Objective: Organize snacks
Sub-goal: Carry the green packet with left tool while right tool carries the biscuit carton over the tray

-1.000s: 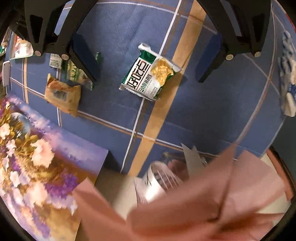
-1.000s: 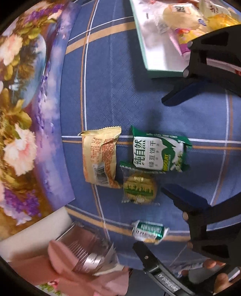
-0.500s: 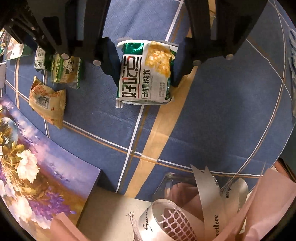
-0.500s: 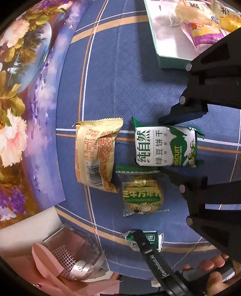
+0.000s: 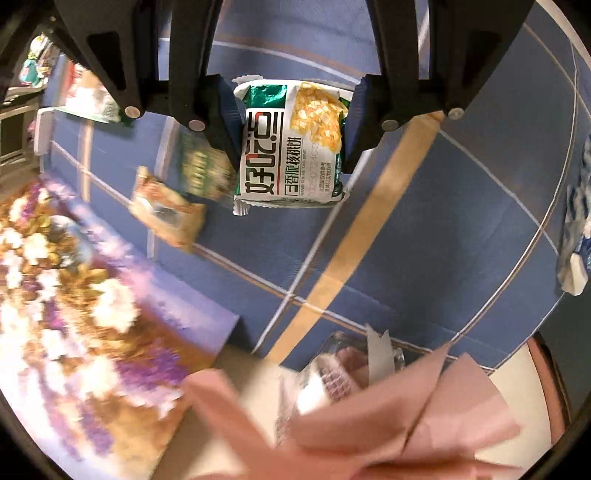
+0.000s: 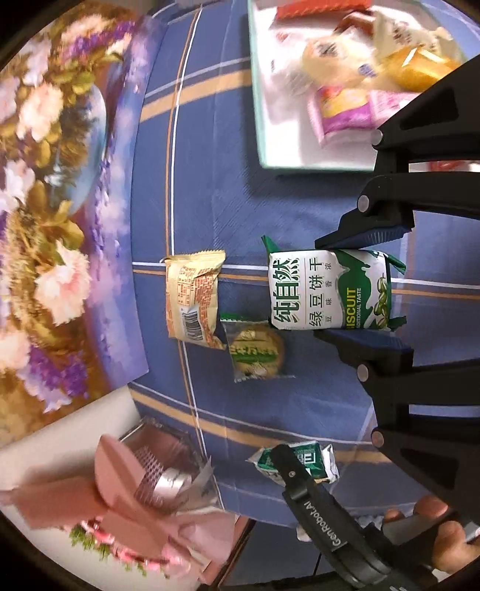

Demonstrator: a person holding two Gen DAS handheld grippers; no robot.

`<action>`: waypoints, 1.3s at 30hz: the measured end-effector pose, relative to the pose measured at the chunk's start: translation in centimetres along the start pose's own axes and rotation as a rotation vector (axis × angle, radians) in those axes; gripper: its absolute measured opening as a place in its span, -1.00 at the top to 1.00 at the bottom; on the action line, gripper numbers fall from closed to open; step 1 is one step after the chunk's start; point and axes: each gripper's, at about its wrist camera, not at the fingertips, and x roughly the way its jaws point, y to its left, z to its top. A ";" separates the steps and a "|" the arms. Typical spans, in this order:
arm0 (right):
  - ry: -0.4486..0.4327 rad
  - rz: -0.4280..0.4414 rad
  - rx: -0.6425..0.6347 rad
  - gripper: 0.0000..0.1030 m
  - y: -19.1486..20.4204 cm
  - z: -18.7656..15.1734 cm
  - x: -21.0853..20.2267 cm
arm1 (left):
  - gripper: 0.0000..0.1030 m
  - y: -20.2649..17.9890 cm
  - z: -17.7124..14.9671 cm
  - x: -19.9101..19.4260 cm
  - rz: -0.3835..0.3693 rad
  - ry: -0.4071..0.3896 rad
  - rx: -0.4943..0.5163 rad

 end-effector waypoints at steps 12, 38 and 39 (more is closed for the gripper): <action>-0.045 -0.002 0.050 0.18 -2.9 -4.4 -8.2 | 0.00 -6.0 -5.0 -8.1 -0.120 -0.074 0.033; -0.080 -0.121 0.367 0.18 -20.6 -8.6 -12.7 | 0.00 -19.4 -15.1 -7.9 -0.220 -0.011 0.313; -0.080 -0.124 0.383 0.18 -21.4 -8.7 -12.8 | 0.00 -20.0 -15.3 -7.7 -0.220 -0.007 0.326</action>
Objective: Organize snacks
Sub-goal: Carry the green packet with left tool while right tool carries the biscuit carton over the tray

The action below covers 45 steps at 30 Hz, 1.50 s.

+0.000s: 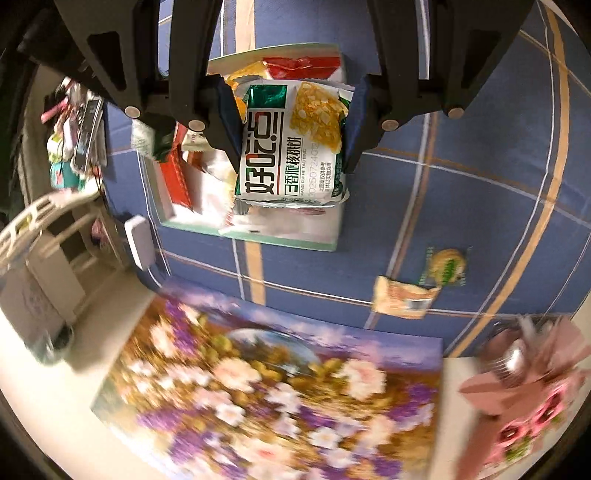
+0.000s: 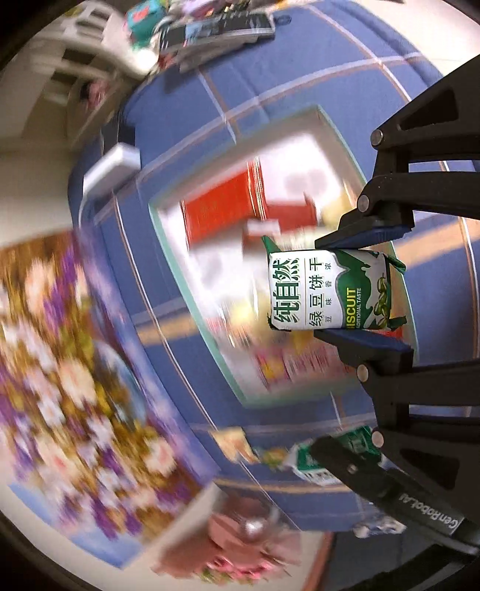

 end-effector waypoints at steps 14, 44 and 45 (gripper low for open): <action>0.066 -0.036 0.176 0.18 -7.6 1.5 3.0 | 0.00 -3.3 -0.8 5.6 -0.007 0.087 0.076; 0.160 -0.085 0.228 0.16 -9.9 1.1 7.3 | -0.23 -3.2 -1.4 9.5 -0.012 0.144 0.067; 0.160 -0.086 0.227 0.13 -9.9 1.3 7.1 | -0.23 -3.3 -1.4 9.4 -0.009 0.149 0.071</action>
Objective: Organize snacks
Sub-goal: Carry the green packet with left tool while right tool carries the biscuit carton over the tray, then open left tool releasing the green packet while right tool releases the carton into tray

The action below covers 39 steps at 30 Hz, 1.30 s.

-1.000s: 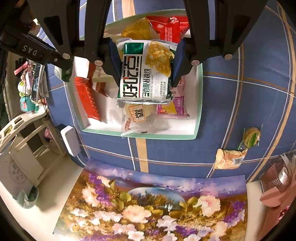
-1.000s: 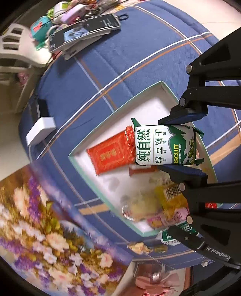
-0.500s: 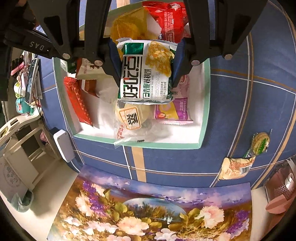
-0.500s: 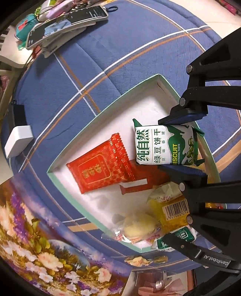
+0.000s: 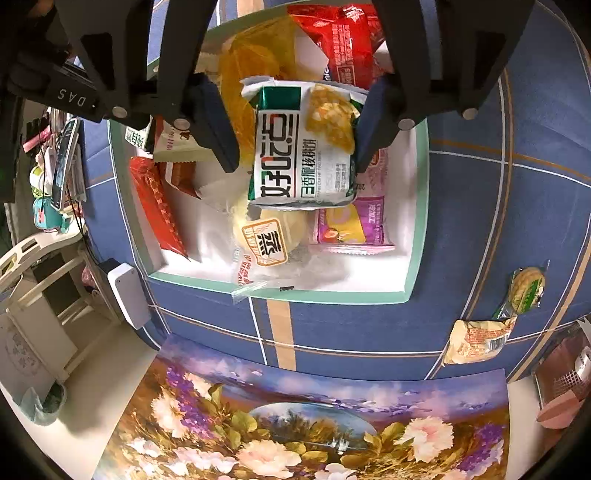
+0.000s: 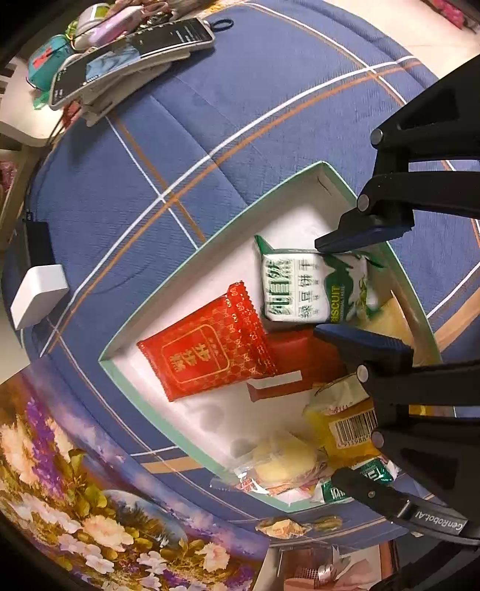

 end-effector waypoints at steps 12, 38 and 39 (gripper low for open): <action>-0.090 0.004 -0.056 0.12 1.7 -0.2 -4.8 | -0.24 -0.5 1.2 -4.1 -0.019 -0.017 0.005; -0.195 -0.005 -0.239 -0.08 7.3 -2.7 -9.2 | -0.70 3.6 2.3 -8.4 0.062 -0.104 -0.098; -0.193 -0.004 -0.241 -0.09 7.4 -2.7 -9.2 | -0.70 3.8 2.3 -8.5 0.066 -0.108 -0.101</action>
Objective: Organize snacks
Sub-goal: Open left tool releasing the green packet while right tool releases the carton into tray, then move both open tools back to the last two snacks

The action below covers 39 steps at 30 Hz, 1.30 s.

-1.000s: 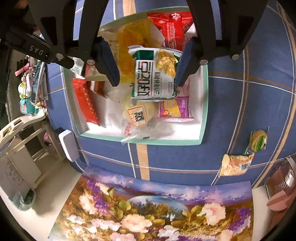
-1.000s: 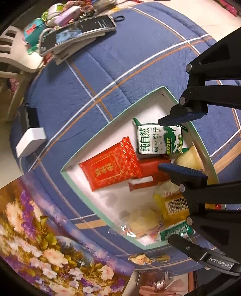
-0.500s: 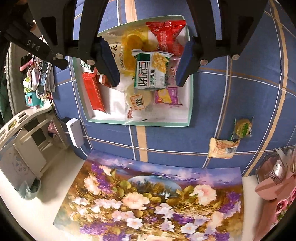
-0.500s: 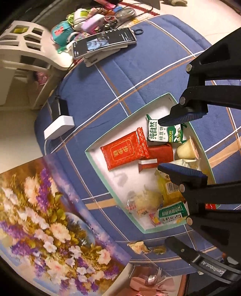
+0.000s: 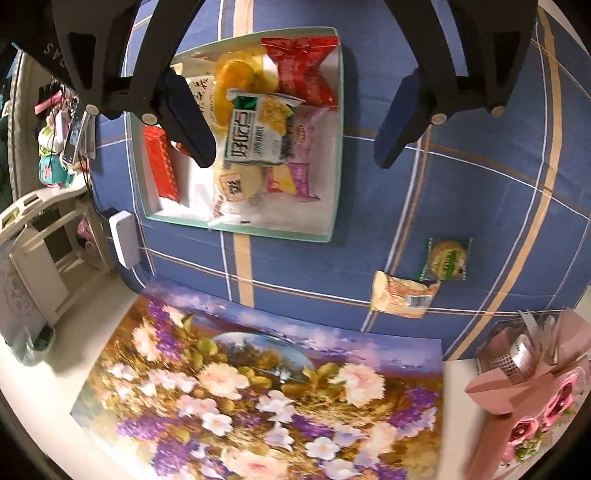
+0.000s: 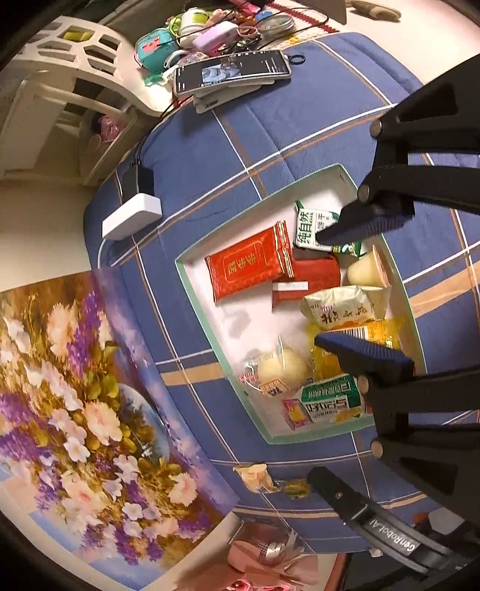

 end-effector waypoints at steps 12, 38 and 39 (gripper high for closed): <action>-0.007 -0.001 0.007 -0.78 0.2 0.0 0.3 | -0.93 2.8 0.3 -0.1 0.122 -0.037 -0.049; 0.015 -0.010 -0.051 -1.00 2.2 -0.6 0.8 | -0.94 5.2 0.5 -0.5 0.157 -0.052 -0.080; 0.012 -0.007 -0.061 -1.00 2.6 -0.7 0.7 | -0.94 6.0 0.6 -0.8 0.167 -0.060 -0.098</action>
